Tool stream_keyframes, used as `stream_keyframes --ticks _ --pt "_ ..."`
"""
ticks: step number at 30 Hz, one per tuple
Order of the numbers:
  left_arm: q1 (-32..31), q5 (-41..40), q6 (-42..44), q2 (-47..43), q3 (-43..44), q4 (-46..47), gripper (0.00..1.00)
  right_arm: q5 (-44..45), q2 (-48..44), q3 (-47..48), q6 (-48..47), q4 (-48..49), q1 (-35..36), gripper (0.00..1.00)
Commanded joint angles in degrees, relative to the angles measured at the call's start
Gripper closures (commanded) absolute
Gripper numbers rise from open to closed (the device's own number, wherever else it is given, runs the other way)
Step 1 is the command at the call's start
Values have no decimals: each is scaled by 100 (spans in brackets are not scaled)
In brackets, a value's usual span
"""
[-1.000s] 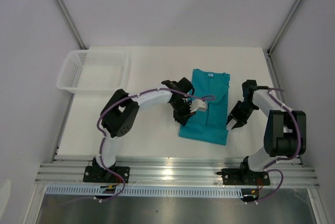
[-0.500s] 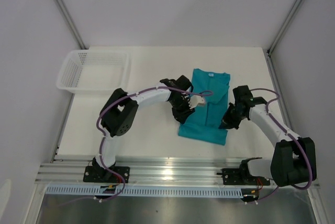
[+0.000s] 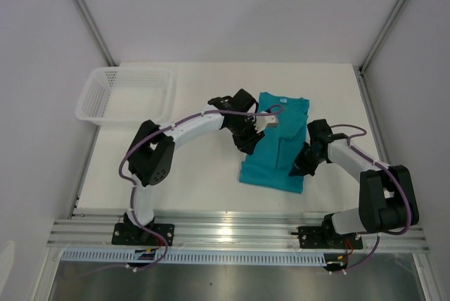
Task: Roll the t-shirts
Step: Roll the tshirt
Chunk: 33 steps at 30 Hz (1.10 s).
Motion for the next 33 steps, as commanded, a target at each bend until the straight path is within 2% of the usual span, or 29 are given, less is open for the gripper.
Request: stream_keyframes --ticks 1,3,5,9,16,21,30,32,33 --pt "-33 351 199 -737 -250 88 65 73 161 28 -64 370 -6 100" --pt "-269 361 849 -905 -471 9 61 64 171 28 -91 387 -24 100" --pt "-558 256 1299 -1169 -1042 43 57 73 145 19 -100 379 -33 100" --pt "-990 -104 2257 -1635 -2184 693 52 73 57 -77 -100 414 -50 100" --pt "-1333 -676 2505 -1592 -2608 1423 46 -6 -49 -244 -65 511 -103 100" --pt "-1465 -1325 2479 -1486 -2889 2055 47 -76 -189 -306 -65 519 -217 100" --pt "-1536 -1441 2663 -1469 -3267 2302 46 -112 -251 -341 -91 511 -296 100" --pt "-1536 -1432 2681 -1408 -3311 2320 48 -103 -277 -350 -108 493 -287 100" --pt "-1536 -1432 2672 -1381 -3320 2329 52 -94 -286 -341 -143 476 -287 100"
